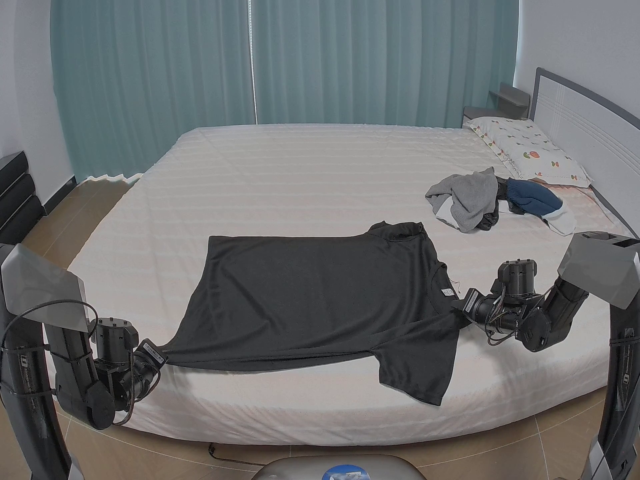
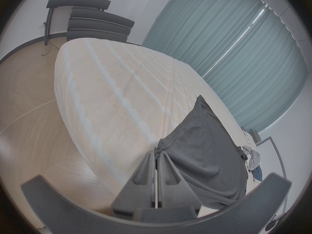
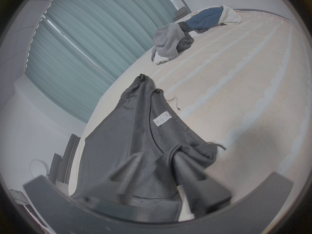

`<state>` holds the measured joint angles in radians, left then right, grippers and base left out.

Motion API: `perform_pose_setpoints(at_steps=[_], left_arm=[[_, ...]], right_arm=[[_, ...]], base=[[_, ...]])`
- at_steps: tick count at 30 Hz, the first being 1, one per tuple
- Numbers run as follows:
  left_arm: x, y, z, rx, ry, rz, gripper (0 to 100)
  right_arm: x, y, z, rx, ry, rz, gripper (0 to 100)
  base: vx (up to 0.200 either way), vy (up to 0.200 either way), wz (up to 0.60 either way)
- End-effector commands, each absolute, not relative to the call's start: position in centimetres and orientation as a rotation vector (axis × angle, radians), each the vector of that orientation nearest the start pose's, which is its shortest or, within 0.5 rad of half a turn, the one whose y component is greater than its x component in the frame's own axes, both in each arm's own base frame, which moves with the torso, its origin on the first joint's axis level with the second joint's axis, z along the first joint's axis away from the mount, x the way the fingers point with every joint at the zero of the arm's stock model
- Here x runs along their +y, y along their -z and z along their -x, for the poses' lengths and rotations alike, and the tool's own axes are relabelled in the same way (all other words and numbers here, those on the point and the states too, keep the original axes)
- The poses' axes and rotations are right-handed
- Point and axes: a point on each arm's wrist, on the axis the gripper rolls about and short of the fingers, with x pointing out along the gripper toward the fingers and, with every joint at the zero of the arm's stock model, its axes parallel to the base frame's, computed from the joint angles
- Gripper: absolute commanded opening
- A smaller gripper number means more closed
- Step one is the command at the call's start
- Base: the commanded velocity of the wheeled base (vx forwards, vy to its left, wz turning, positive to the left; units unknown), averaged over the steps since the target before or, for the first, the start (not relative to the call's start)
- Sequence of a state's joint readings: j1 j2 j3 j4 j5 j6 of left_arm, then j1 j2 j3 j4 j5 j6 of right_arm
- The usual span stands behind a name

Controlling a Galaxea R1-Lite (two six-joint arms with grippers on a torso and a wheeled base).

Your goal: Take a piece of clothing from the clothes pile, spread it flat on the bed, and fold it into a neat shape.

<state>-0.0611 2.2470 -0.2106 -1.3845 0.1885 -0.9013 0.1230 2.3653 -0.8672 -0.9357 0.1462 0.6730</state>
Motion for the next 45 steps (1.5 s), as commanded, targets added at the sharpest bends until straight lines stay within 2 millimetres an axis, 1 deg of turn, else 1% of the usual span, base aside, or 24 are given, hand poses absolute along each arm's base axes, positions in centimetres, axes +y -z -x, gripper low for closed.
perform_pose_setpoints(at_steps=[1,2,3,4,5,7,10,14,16,17,19,21,22,23,24,26,29,36,39,42,43,45], left_arm=[[-1.2,2.0,-25.7,0.555,-0.404,0.785,0],[-1.2,2.1,-25.7,0.558,-0.405,0.785,0],[-1.2,2.1,-25.7,0.558,-0.405,0.785,0],[-1.2,2.1,-25.7,0.56,-0.405,0.786,0],[-1.2,2.1,-25.7,0.561,-0.404,0.787,0],[-1.2,2.1,-25.7,0.561,-0.404,0.787,0],[-1.2,2.3,-25.7,0.569,-0.406,0.786,0],[-1.2,2.6,-25.6,0.578,-0.41,0.783,0],[-1.2,2.6,-25.6,0.579,-0.41,0.782,0],[-1.2,2.5,-25.5,0.574,-0.408,0.783,0],[-1.2,2.5,-25.5,0.57,-0.403,0.782,0],[-1.2,2.5,-25.5,0.57,-0.405,0.782,0],[-1.2,2.5,-25.5,0.566,-0.403,0.783,0],[-1.2,2.5,-25.5,0.566,-0.403,0.783,0],[-1.2,2.5,-25.5,0.566,-0.403,0.782,0],[-1.2,2.5,-25.5,0.569,-0.399,0.783,0],[-1.2,2.5,-25.5,0.571,-0.398,0.784,0],[-1.2,2.6,-25.5,0.572,-0.399,0.783,0],[-1.3,2.6,-25.5,0.573,-0.397,0.783,0],[-1.2,2.6,-25.5,0.572,-0.399,0.783,0],[-1.2,2.6,-25.5,0.572,-0.399,0.783,0],[-1.3,2.6,-25.5,0.573,-0.397,0.783,0]], right_arm=[[4.2,0.4,-37.8,0.619,-0.049,-0.667,100],[3.9,-0.1,-37.4,0.617,-0.047,-0.667,100],[3.9,-0.1,-37.4,0.617,-0.047,-0.667,100],[3.6,-0.9,-36.4,0.62,-0.062,-0.67,100],[3.5,-1.3,-35.8,0.627,-0.073,-0.675,100],[3.3,-1.9,-34.4,0.651,-0.102,-0.685,100],[3.3,-2.3,-32.3,0.699,-0.151,-0.687,100],[3.9,-1.5,-29.9,0.787,-0.214,-0.653,100],[4.3,-1.1,-29.4,0.806,-0.235,-0.639,100],[4.8,-0.4,-28.7,0.839,-0.255,-0.627,100],[5.4,0.7,-28.1,0.887,-0.278,-0.621,100],[5.4,0.8,-28.1,0.888,-0.281,-0.621,100],[6.2,1.8,-27.9,0.901,-0.321,-0.614,100],[6.2,1.8,-27.9,0.901,-0.321,-0.614,100],[6.6,2.8,-27.9,0.912,-0.337,-0.609,100],[7.1,3.7,-28.1,0.91,-0.345,-0.603,100],[7.2,4.5,-28.4,0.897,-0.35,-0.603,100],[7.4,4.3,-28.9,0.856,-0.37,-0.607,100],[7.6,4.2,-29.4,0.836,-0.373,-0.606,100],[7.6,4.2,-29.3,0.837,-0.371,-0.606,100],[7.5,4.2,-29.3,0.838,-0.37,-0.606,0],[7.5,4.1,-29.1,0.838,-0.365,-0.605,0]], base=[[0.0,0.0,0.0],[0.0,0.0,0.0],[0.0,0.0,0.0],[0.0,0.0,0.0],[0.0,0.0,0.0],[0.0,0.0,0.0],[0.0,0.0,0.0],[0.0,0.0,0.0],[0.0,0.0,0.0],[0.0,0.0,0.0],[0.0,0.0,0.0],[0.0,0.0,0.0],[0.0,0.0,0.0],[0.0,0.0,0.0],[0.0,0.0,0.0],[0.0,0.0,0.0],[0.0,0.0,0.0],[0.0,0.0,0.0],[0.0,0.0,0.0],[0.0,0.0,0.0],[0.0,0.0,0.0],[0.0,0.0,0.0]])
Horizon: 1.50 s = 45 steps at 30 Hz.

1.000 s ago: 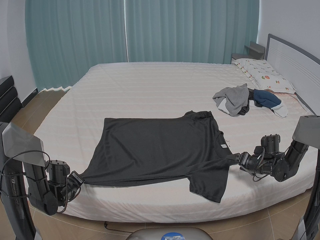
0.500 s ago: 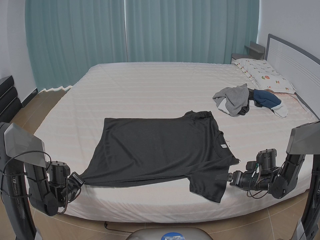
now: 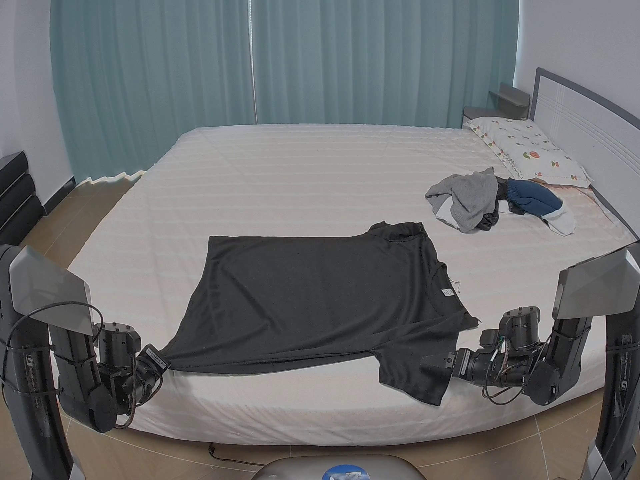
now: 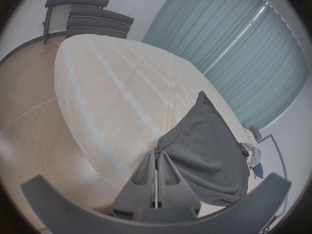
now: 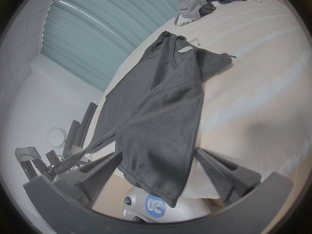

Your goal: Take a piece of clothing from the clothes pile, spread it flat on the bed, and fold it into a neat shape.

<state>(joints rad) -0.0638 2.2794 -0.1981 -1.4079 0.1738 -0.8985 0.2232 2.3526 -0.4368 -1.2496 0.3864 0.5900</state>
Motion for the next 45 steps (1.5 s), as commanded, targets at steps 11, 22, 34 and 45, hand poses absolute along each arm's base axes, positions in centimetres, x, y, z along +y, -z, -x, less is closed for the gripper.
perform_pose_setpoints(at_steps=[11,22,34,45], left_arm=[[-1.2,2.6,-25.3,0.578,-0.398,0.774,0],[-1.1,2.3,-23.8,0.596,-0.364,0.66,0],[-1.0,2.4,-21.9,0.651,-0.343,0.546,0],[-1.0,3.7,-21.3,0.724,-0.364,0.488,0]], right_arm=[[5.1,3.2,-27.4,0.853,-0.29,-0.621,0],[3.1,1.6,-23.1,0.894,-0.237,-0.612,0],[2.2,1.2,-19.6,0.944,-0.221,-0.562,0],[1.2,0.5,-18.6,0.983,-0.173,-0.566,0]], base=[[0.0,0.0,0.0],[0.0,0.0,0.0],[0.0,0.0,0.0],[0.0,0.0,0.0]])
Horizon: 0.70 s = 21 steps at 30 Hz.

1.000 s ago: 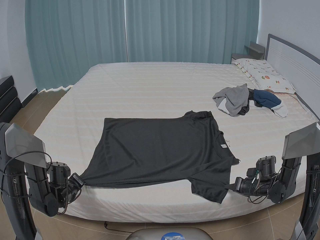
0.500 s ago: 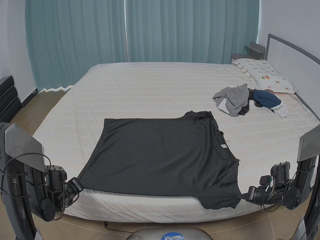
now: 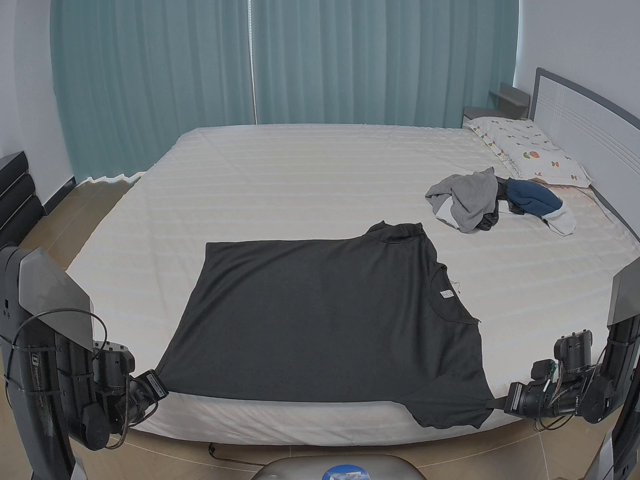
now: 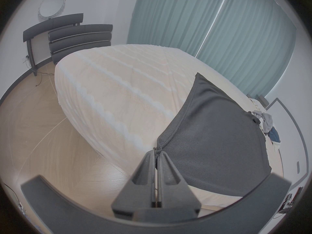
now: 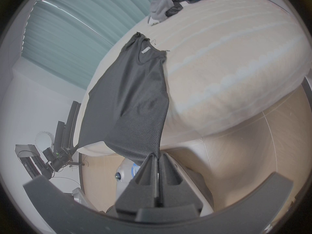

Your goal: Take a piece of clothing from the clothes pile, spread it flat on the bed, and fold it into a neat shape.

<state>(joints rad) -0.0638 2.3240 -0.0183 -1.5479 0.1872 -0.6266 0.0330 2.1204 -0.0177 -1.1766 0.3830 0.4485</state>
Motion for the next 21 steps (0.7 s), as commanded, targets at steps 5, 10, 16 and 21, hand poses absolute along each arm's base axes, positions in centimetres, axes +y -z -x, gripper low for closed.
perform_pose_setpoints(at_steps=[5,10,16,21], left_arm=[[-1.3,3.8,-21.0,0.762,-0.362,0.471,0],[-1.5,3.0,-20.2,0.821,-0.358,0.436,0],[-1.8,1.9,-18.5,0.926,-0.36,0.359,0],[-2.4,1.2,-17.8,0.945,-0.341,0.329,0]], right_arm=[[1.0,0.6,-18.1,1.022,-0.156,-0.534,0],[0.6,0.6,-17.7,1.049,-0.129,-0.52,0],[0.2,0.7,-17.3,1.07,-0.109,-0.5,0],[0.1,0.4,-16.9,1.087,-0.11,-0.487,0]], base=[[0.0,0.0,0.0],[0.0,0.0,0.0],[0.0,0.0,0.0],[0.0,0.0,0.0]])
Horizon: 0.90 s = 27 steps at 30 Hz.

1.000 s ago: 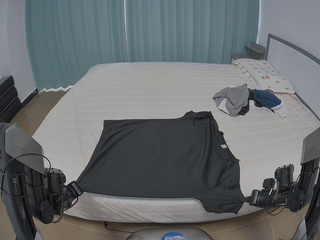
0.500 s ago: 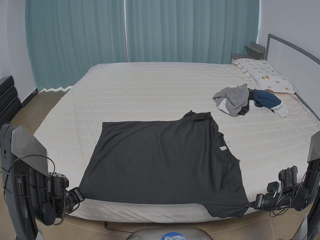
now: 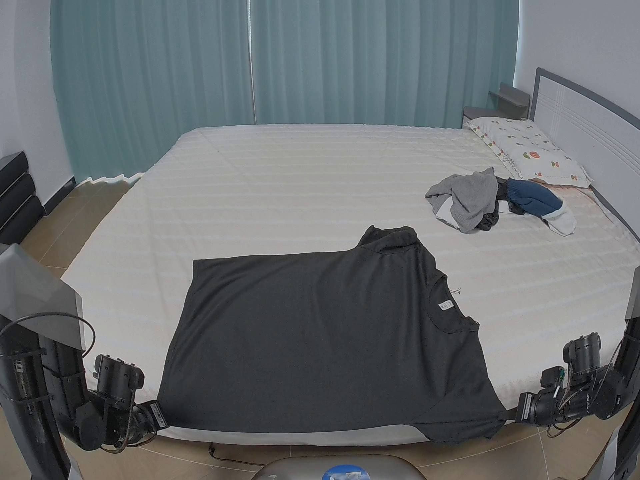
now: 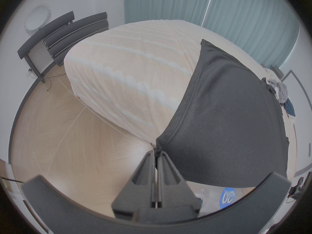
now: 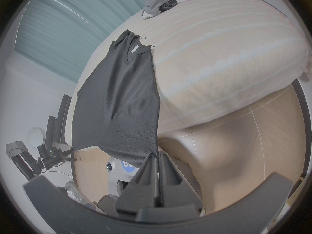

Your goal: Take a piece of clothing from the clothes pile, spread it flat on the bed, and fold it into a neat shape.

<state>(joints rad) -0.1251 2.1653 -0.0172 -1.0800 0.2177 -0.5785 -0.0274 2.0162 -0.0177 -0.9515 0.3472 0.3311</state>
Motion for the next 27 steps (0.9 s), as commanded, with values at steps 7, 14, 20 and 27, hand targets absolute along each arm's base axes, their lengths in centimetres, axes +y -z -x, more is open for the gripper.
perform_pose_setpoints(at_steps=[7,14,20,27], left_arm=[[-2.7,0.8,-16.9,0.996,-0.322,0.309,0],[-2.7,1.0,-16.7,1.016,-0.341,0.291,0],[-2.7,1.0,-16.7,1.013,-0.345,0.284,0],[-2.9,1.0,-16.7,1.014,-0.338,0.28,0]], right_arm=[[0.2,0.2,-15.9,1.153,-0.1,-0.469,0],[0.3,-1.0,-15.0,1.139,-0.109,-0.439,0],[1.2,-2.2,-13.4,1.171,-0.153,-0.417,0],[1.2,-2.2,-13.3,1.179,-0.149,-0.422,0]], base=[[0.0,0.0,0.0],[0.0,0.0,0.0],[0.0,0.0,0.0],[0.0,0.0,0.0]])
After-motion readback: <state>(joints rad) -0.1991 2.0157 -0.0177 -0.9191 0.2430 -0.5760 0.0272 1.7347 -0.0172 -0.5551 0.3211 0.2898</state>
